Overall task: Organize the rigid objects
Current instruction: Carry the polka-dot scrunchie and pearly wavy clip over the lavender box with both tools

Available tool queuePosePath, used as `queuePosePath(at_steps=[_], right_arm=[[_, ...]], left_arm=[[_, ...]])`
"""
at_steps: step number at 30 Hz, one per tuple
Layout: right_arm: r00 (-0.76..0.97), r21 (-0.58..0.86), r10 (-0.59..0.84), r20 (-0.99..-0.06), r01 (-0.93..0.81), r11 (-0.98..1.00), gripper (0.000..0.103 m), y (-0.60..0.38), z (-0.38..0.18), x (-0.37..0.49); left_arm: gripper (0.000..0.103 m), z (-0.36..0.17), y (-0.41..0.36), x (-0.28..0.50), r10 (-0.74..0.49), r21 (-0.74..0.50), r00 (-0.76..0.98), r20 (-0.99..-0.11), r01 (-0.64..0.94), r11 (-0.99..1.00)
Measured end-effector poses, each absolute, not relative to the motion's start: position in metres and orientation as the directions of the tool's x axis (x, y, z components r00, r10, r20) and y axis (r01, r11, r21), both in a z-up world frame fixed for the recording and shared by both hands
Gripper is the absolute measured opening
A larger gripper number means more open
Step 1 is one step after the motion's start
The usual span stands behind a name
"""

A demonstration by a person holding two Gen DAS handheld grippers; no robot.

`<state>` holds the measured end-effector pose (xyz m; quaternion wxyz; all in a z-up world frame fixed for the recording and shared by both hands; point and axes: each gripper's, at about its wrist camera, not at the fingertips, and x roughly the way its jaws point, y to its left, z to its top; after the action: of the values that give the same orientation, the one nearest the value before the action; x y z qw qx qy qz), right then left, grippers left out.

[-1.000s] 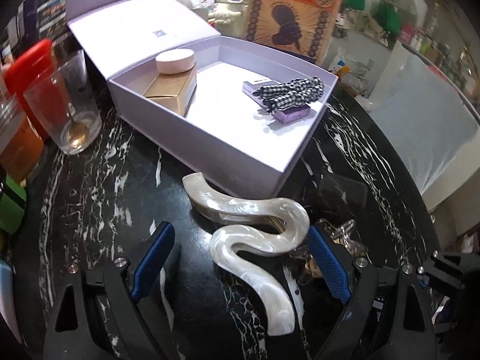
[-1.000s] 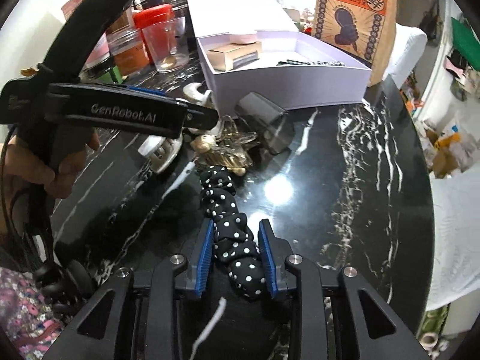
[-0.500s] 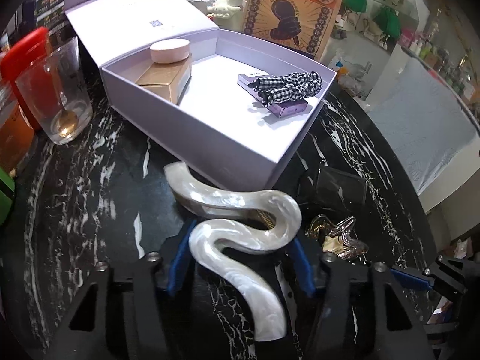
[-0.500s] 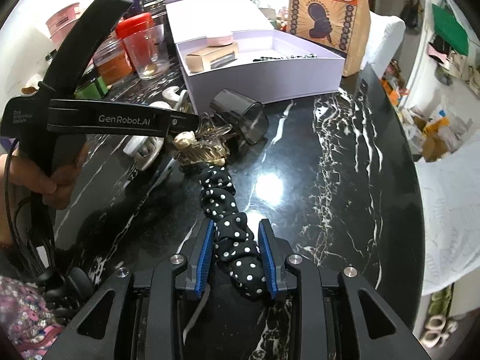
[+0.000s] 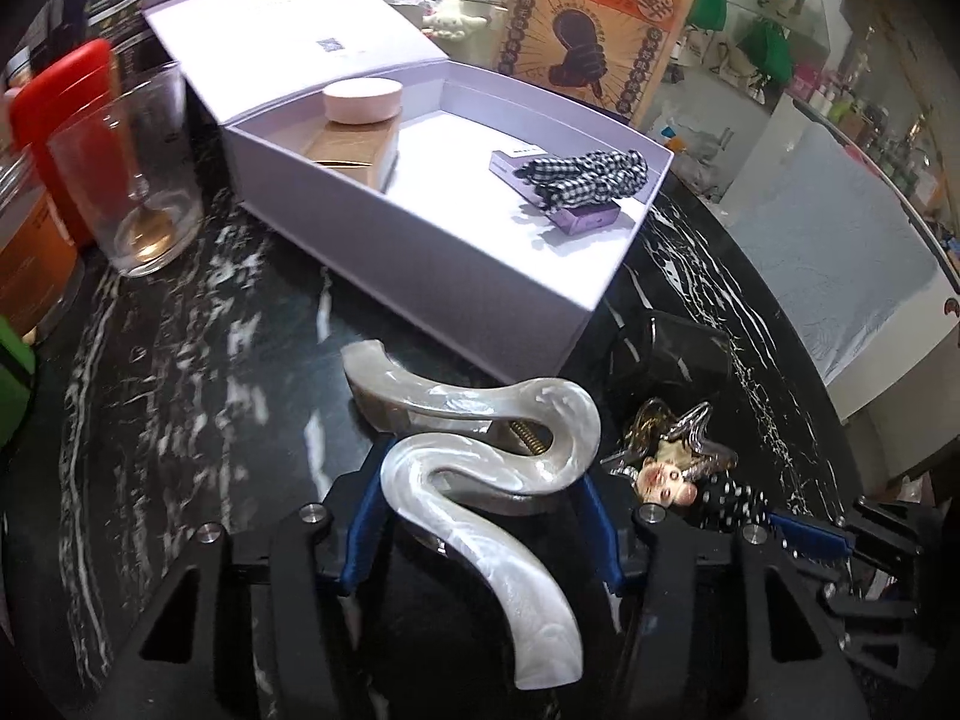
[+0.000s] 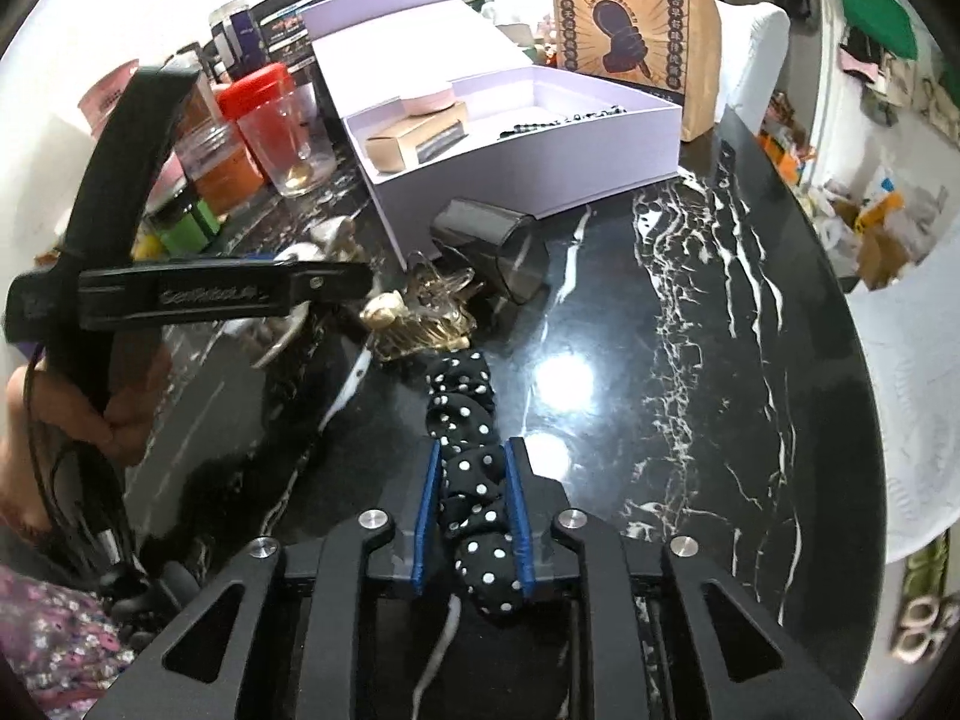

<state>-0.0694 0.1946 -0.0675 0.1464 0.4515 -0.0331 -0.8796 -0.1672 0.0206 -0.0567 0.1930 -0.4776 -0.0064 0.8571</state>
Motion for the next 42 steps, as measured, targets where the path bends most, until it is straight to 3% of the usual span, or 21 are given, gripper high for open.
queuePosePath(at_steps=[16,42], right_arm=[[-0.531,0.215,-0.311,-0.788,0.236,-0.948,0.016,0.184,-0.068,-0.071],[-0.581,0.23,-0.406,-0.705,0.354,-0.906,0.016,0.151,-0.034,-0.054]], left_arm=[[0.055,-0.054,0.005,-0.146,0.325,-0.195,-0.449,-0.832,-0.312,-0.93],[0.055,-0.027,-0.008,-0.113,0.299,-0.154,-0.516,-0.803,-0.306,-0.94]])
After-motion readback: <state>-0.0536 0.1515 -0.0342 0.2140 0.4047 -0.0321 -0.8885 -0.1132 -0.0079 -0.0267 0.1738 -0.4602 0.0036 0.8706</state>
